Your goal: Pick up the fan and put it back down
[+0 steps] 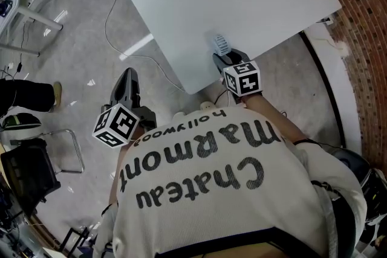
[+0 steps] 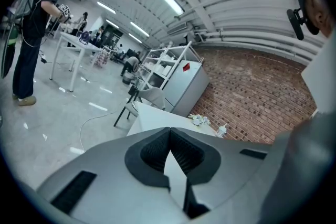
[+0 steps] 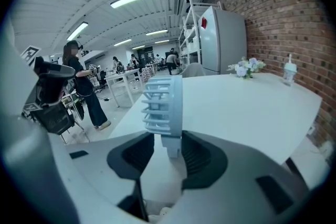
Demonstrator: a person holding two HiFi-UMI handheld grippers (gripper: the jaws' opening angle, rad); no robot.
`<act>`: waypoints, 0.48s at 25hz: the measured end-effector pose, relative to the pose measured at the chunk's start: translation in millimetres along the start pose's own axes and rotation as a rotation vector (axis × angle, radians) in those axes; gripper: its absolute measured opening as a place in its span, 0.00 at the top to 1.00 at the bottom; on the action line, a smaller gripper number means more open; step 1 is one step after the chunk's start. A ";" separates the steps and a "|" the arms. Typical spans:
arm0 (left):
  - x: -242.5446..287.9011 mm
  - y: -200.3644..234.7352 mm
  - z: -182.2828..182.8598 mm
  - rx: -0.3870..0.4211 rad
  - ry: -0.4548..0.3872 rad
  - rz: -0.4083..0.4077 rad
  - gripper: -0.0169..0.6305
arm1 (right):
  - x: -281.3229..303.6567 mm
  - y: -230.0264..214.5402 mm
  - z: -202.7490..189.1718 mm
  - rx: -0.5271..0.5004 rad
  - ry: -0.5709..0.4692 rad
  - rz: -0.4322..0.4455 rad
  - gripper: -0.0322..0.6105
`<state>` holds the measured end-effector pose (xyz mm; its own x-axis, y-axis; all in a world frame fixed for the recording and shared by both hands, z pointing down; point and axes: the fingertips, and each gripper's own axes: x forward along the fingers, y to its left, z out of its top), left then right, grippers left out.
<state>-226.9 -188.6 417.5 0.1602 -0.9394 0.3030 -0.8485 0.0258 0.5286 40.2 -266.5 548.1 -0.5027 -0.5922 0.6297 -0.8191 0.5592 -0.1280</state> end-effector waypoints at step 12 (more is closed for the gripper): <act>1.5 2.2 -0.5 -0.002 0.005 -0.005 0.97 | 2.2 1.1 0.8 -0.011 -0.004 -0.016 0.77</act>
<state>-228.3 -189.8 419.6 0.1668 -0.9377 0.3048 -0.8469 0.0221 0.5313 38.0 -267.7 548.8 -0.4908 -0.6036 0.6284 -0.8238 0.5563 -0.1091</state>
